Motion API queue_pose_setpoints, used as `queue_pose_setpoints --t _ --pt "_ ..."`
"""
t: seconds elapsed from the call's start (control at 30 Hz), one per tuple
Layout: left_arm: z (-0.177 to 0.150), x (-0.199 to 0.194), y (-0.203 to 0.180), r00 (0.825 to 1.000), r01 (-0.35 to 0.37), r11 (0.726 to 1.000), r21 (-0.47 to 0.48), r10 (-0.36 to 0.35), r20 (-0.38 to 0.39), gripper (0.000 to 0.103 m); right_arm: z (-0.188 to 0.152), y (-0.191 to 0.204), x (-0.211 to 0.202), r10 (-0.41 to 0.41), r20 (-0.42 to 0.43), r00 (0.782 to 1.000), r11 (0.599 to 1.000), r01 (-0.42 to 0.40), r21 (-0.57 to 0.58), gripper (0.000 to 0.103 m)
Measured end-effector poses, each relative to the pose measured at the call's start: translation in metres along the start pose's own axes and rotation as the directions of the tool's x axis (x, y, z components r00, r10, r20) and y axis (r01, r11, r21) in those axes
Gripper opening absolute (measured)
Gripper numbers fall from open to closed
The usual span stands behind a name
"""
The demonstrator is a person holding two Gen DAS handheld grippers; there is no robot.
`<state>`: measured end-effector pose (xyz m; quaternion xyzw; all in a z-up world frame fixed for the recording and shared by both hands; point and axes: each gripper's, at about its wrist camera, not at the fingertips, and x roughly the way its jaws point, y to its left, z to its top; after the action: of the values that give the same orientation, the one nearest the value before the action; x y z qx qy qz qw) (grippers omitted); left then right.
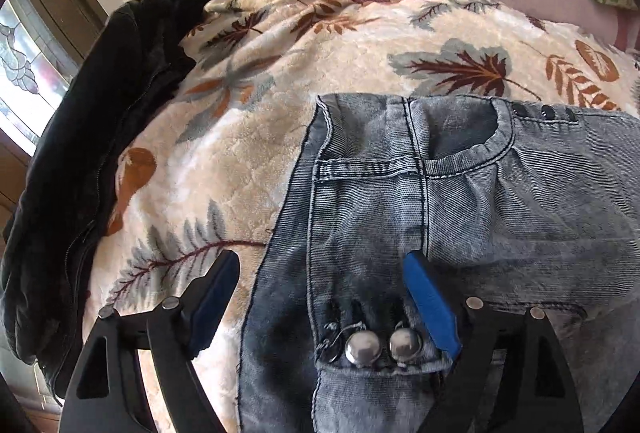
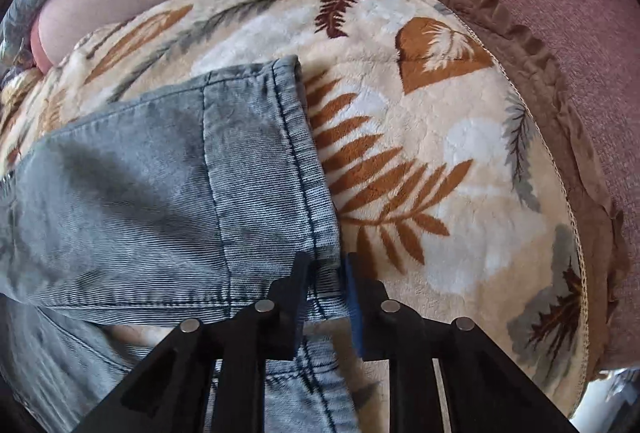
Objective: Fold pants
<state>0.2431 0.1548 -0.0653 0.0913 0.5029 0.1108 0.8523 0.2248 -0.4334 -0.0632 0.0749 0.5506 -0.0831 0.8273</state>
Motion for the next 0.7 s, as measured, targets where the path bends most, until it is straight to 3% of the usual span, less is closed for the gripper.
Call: queue_pose_setpoints --t 0.03,0.1,0.17,0.27,0.4,0.53,0.57,0.63,0.67,0.7 --pt "-0.004 -0.012 0.004 1.0 0.003 1.0 0.009 -0.003 0.024 0.085 -0.007 -0.004 -0.013 0.009 0.029 1.0 1.0 -0.009 0.014 0.07" --pt "-0.02 -0.036 0.012 0.998 0.026 1.0 0.016 -0.027 0.064 0.085 -0.022 -0.009 -0.038 0.014 0.061 0.998 0.999 -0.016 0.034 0.07" --pt "-0.042 -0.055 0.021 0.995 0.072 0.997 0.012 -0.073 0.069 0.085 -0.047 -0.021 -0.058 0.069 0.068 0.995 0.995 -0.074 0.07 0.07" --pt "-0.08 -0.069 0.04 0.989 0.145 0.989 -0.027 -0.144 0.03 0.085 -0.093 -0.041 -0.071 0.11 0.03 0.993 0.986 -0.113 0.119 0.07" --pt "-0.124 -0.069 0.061 0.964 0.256 0.957 -0.137 -0.262 -0.034 0.085 -0.151 -0.075 -0.065 0.219 -0.019 0.975 0.946 -0.208 0.249 0.07" --pt "-0.148 -0.057 0.063 0.95 0.273 0.942 -0.196 -0.296 -0.1 0.085 -0.174 -0.083 -0.052 0.301 -0.036 0.953 0.914 -0.278 0.295 0.069" --pt "-0.152 -0.055 0.062 0.94 0.292 0.933 -0.208 -0.32 -0.116 0.085 -0.176 -0.082 -0.052 0.307 -0.035 0.951 0.912 -0.284 0.295 0.067" --pt "-0.155 -0.052 0.06 0.935 0.302 0.929 -0.215 -0.333 -0.125 0.085 -0.176 -0.077 -0.053 0.299 -0.031 0.954 0.918 -0.279 0.282 0.051" --pt "-0.155 -0.052 0.059 0.936 0.298 0.93 -0.214 -0.329 -0.127 0.08 -0.175 -0.074 -0.053 0.296 -0.039 0.954 0.924 -0.276 0.266 0.034" --pt "-0.156 -0.051 0.059 0.938 0.288 0.934 -0.213 -0.32 -0.135 0.065 -0.175 -0.07 -0.054 0.283 -0.048 0.958 0.933 -0.263 0.247 0.03"
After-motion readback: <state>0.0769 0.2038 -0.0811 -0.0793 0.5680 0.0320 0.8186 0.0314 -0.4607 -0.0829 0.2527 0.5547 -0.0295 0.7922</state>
